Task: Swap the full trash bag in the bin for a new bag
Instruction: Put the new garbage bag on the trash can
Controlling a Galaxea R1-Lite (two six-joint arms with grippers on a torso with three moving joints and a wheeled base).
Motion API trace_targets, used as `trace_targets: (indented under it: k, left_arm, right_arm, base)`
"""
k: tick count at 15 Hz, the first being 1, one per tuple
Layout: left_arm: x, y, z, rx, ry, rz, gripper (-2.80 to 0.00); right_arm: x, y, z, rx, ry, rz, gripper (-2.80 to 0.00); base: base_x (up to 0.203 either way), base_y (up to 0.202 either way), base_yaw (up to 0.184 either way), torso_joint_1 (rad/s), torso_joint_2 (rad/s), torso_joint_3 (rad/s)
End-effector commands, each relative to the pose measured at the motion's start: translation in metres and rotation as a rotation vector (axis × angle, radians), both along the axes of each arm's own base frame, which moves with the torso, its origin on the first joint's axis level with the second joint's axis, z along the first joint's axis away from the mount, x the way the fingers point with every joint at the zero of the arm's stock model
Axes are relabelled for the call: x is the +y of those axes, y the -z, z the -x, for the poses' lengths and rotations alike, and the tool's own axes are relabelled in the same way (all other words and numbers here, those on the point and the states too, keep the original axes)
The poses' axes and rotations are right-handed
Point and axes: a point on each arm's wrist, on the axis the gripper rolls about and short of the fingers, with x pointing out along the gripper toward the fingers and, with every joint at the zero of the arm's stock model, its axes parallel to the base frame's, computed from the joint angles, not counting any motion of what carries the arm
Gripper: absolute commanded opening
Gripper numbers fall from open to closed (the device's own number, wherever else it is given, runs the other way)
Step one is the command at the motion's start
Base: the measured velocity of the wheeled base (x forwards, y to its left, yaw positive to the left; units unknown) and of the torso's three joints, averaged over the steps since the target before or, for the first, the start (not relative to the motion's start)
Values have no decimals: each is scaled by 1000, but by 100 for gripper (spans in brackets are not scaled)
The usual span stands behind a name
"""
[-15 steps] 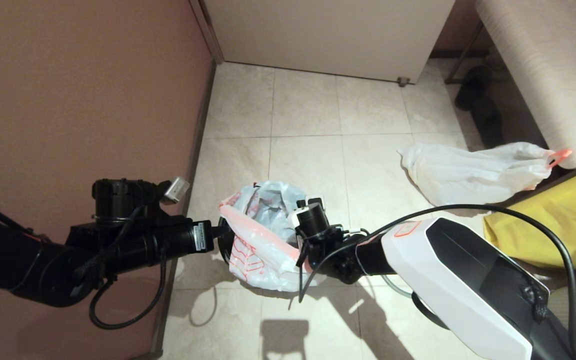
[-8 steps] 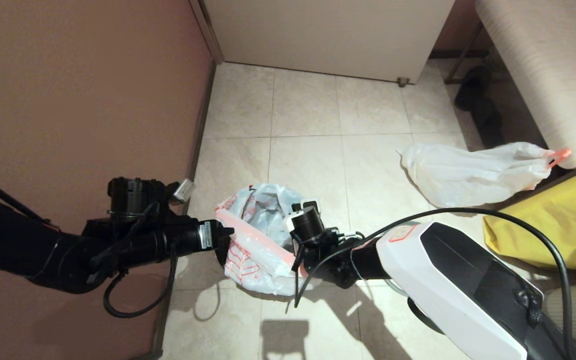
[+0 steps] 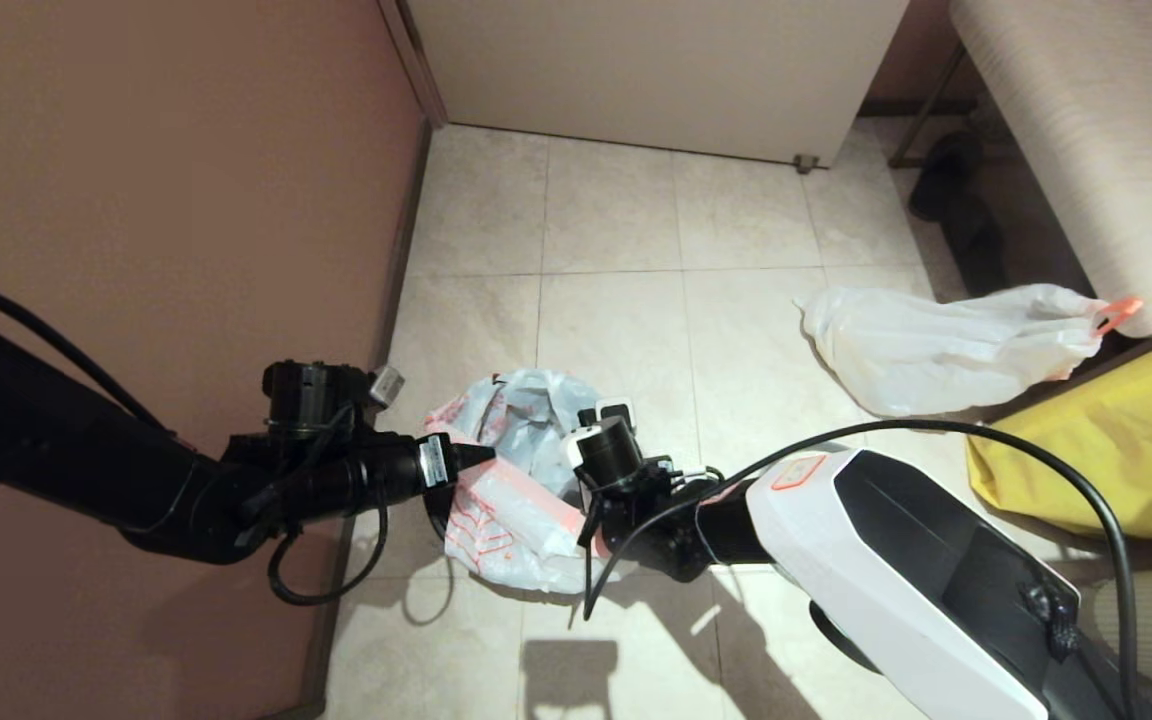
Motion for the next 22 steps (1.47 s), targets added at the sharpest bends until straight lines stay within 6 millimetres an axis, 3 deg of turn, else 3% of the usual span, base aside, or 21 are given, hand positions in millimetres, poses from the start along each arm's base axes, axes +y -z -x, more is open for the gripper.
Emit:
trace_targets:
  k: [1, 5, 6, 10, 15, 19, 22]
  left_arm:
    - [-1, 2, -2, -1, -7, 12, 0]
    - [-2, 21, -12, 35, -49, -23, 0]
    - [-2, 24, -15, 41, -56, -29, -280]
    - [-2, 21, -14, 31, -57, -27, -280]
    - [-5, -3, 2, -15, -34, -19, -280]
    - [-13, -4, 16, 66, 42, -45, -280]
    - [-4, -5, 29, 152, 119, -172, -280]
  right_arm:
    - [5, 7, 8, 15, -14, 14, -280]
    - [10, 5, 13, 10, -18, 16, -280]
    - [10, 4, 13, 8, -18, 15, -280]
    - [10, 4, 13, 7, -17, 15, -280]
    - [-1, -4, -5, -22, 17, 0, -280]
    - [-22, -16, -27, -55, 74, -30, -280]
    - [-29, -15, -33, -58, 92, -31, -280]
  base:
    - [0, 0, 0, 0, 0, 0]
    - [0, 0, 0, 0, 0, 0]
    - [0, 0, 0, 0, 0, 0]
    - [0, 0, 0, 0, 0, 0]
    - [0, 0, 0, 0, 0, 0]
    - [0, 0, 0, 0, 0, 0]
    - [0, 0, 0, 0, 0, 0]
